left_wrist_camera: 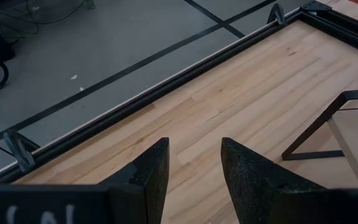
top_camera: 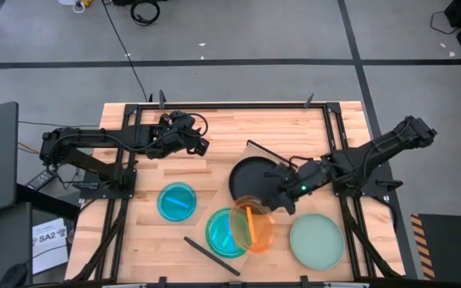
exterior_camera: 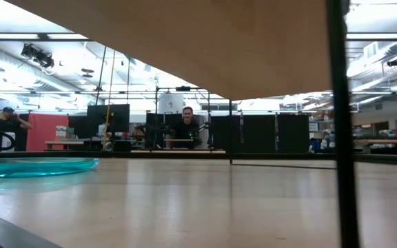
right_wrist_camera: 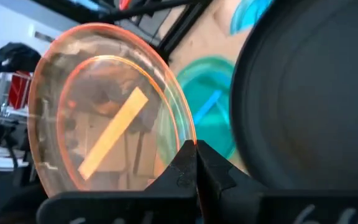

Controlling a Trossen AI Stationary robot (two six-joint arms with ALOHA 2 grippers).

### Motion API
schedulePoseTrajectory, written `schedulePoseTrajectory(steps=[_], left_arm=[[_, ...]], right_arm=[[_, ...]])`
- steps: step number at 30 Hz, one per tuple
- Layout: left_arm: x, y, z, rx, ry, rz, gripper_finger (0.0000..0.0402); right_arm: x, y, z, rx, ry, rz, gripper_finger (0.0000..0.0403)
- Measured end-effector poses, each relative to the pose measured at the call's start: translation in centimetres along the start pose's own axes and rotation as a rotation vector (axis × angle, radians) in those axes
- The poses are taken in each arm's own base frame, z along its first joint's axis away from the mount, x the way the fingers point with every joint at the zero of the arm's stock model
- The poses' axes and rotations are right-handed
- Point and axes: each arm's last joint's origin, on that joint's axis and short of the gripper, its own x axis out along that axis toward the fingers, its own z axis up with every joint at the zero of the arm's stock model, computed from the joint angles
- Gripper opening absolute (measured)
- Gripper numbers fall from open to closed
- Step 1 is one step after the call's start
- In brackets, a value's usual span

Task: Place and stack plates onto a shelf
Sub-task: Stack the orange plate on top of the blue plate on the shelf

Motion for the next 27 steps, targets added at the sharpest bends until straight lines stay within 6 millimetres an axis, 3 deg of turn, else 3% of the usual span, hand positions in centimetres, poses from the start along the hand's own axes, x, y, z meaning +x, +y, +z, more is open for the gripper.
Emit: schedulePoseTrajectory(steps=[13,27], left_arm=[[0.0,0.0,0.0,0.001,0.000,0.000,0.0153],[0.0,0.0,0.0,0.000,0.000,0.000,0.0153]], right_arm=[[0.1,-0.7,1.2,-0.099,-0.126,-0.079,0.0001],[4.9,-1.8,0.6,-0.182,-0.091,-0.092,0.0001]])
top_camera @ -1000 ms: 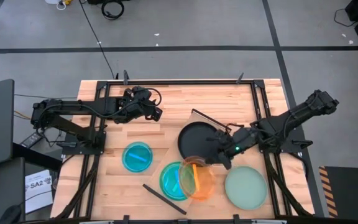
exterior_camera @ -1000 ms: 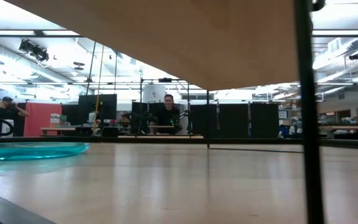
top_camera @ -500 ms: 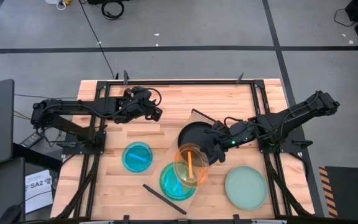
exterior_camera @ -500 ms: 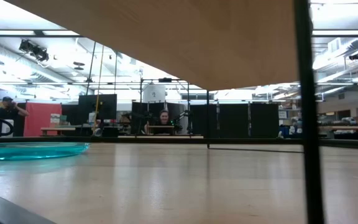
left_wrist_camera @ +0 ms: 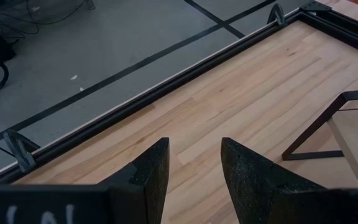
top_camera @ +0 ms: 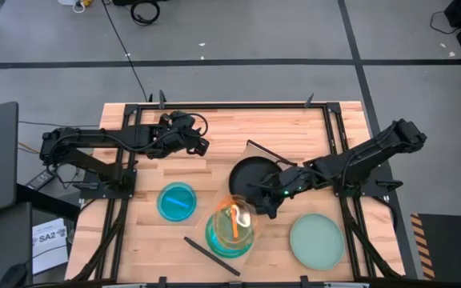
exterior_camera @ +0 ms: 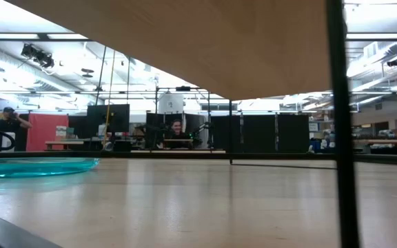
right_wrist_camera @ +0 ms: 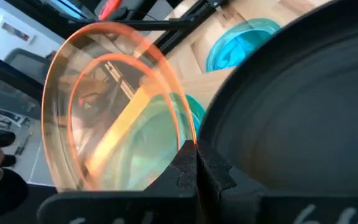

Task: Place and stack plates onto a shelf
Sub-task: Stack the orange plate on top of the blue plate on the shelf

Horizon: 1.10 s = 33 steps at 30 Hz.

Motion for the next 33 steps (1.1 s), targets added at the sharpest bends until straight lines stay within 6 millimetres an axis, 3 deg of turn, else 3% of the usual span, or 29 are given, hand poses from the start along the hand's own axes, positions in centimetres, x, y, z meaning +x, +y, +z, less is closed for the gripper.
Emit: schedulePoseTrajectory(steps=[16,33], left_arm=[[0.0,0.0,0.0,-0.003,-0.002,-0.002,0.0153],[0.0,0.0,0.0,0.000,0.000,0.000,0.0153]], right_arm=[[1.9,-0.1,-0.5,-0.074,0.001,0.029,0.0005],[2.0,-0.1,-0.5,-0.075,0.006,0.032,0.0028]])
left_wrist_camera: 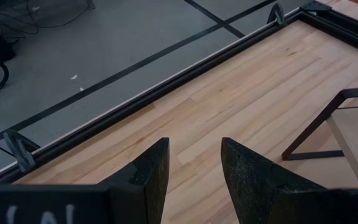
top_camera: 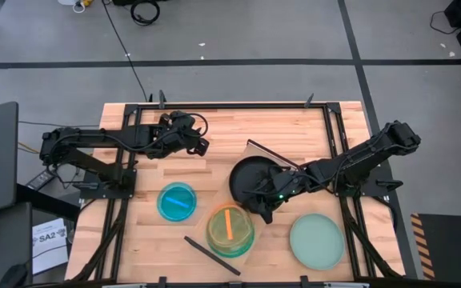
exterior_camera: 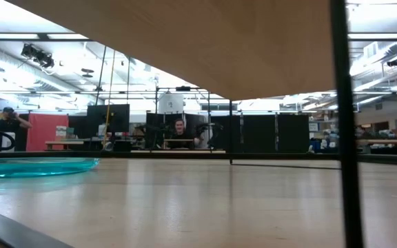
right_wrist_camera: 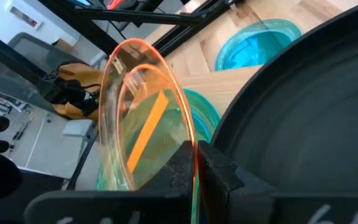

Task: Place and stack plates onto a shelf
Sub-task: Stack the orange plate on top of the blue plate on the shelf

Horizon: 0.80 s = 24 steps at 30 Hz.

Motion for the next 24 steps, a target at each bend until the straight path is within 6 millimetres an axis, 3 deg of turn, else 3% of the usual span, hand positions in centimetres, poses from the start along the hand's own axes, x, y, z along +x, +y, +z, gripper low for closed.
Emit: schedulePoseTrajectory(steps=[11,24], left_arm=[[0.00,0.00,-0.01,0.000,0.000,0.000,0.0153],[0.00,0.00,0.00,0.001,0.001,0.000,0.0153]], right_arm=[[-0.01,0.00,0.01,0.000,-0.001,0.000,0.0040],[-0.02,0.00,0.02,0.000,-0.001,0.000,0.0123]])
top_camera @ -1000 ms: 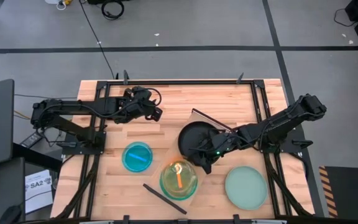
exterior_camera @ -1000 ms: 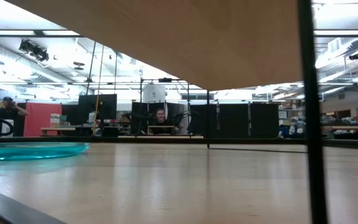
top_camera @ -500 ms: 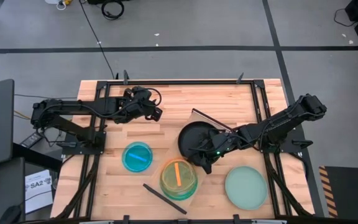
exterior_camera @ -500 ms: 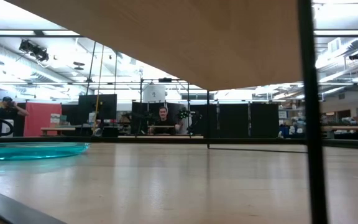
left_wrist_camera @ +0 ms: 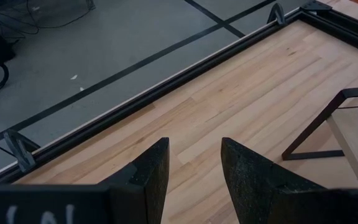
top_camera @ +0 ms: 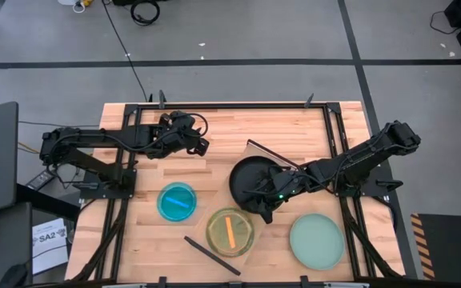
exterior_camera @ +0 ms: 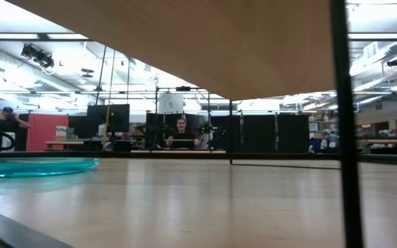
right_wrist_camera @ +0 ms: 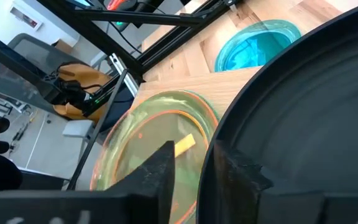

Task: Place and stack plates onto a shelf
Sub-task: Stack the orange plate on top of the blue plate on the shelf, then stack the blue plate on top of the orange plate on the shelf

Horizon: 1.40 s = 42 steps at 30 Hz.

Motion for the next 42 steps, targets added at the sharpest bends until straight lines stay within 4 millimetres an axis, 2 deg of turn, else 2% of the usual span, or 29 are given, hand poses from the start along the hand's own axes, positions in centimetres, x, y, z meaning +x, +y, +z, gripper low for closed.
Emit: schedulePoseTrajectory(steps=[8,23,31,42], left_arm=[[0.0,0.0,0.0,0.000,0.000,0.000,0.0153],[0.0,0.0,0.0,0.003,0.003,0.002,0.0153],[0.0,0.0,-0.2,0.013,0.028,-0.017,0.0153],[0.0,-0.3,-0.4,0.143,0.104,-0.140,0.0153]], right_arm=[[0.0,0.0,0.1,-0.056,-0.010,0.001,0.0164],[-0.7,1.1,0.9,-0.195,-0.064,0.118,0.0165],[-2.7,1.8,1.9,-0.233,-0.114,0.155,0.0165],[-7.7,2.1,2.7,-0.288,-0.108,0.147,0.0165]])
